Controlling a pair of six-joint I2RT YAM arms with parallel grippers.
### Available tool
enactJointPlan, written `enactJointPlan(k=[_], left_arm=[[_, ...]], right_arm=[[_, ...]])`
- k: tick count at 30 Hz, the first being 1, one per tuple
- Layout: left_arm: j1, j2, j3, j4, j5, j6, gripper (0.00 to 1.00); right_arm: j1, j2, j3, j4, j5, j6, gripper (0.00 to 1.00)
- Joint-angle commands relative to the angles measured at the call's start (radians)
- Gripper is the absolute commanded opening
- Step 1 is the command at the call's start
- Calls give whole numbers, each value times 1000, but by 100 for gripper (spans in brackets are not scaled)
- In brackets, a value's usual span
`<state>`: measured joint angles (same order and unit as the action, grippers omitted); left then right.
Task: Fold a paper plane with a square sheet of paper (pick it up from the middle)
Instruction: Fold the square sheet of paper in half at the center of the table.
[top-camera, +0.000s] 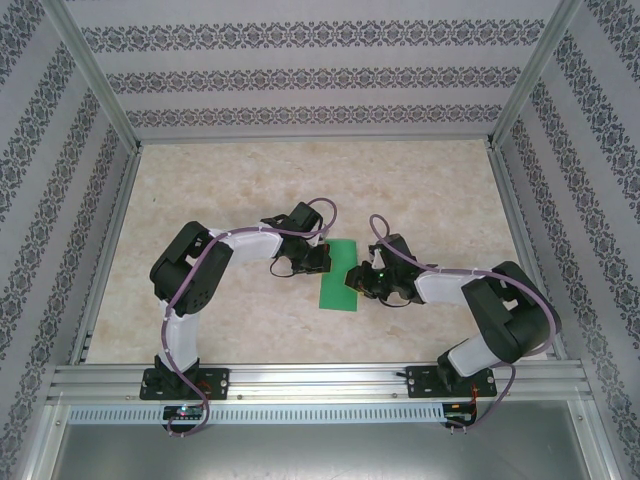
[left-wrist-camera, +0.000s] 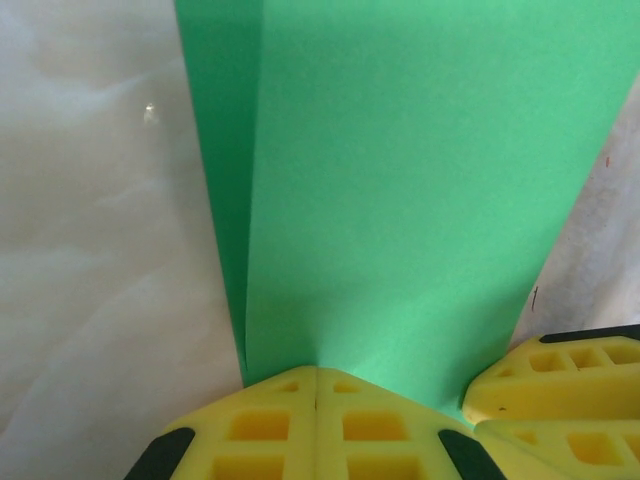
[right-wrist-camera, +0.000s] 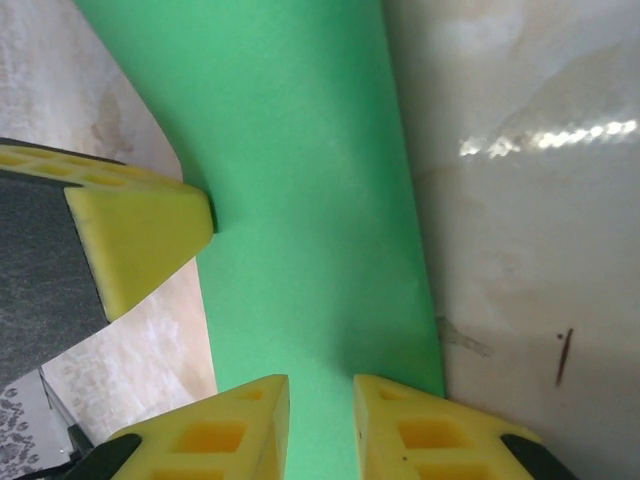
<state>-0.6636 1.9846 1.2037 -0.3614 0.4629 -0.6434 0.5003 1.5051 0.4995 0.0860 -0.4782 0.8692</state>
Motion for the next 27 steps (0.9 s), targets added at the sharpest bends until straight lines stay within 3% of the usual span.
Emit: enactJointPlan(k=[1, 4, 16, 19, 27], left_arm=[[-18, 57, -11, -82, -51, 27, 0], [-18, 57, -8, -86, -56, 27, 0], [-18, 57, 0, -94, -54, 33, 0], [-18, 56, 7, -101, -54, 41, 0], [-18, 50, 2, -106, -66, 45, 0]], right_arm=[[1, -70, 74, -85, 27, -49, 25], [-10, -72, 122, -134, 37, -95, 25], [-47, 157, 99, 21, -14, -75, 24], [-49, 144, 94, 79, -37, -46, 24], [-54, 73, 217, -51, -37, -112, 24]])
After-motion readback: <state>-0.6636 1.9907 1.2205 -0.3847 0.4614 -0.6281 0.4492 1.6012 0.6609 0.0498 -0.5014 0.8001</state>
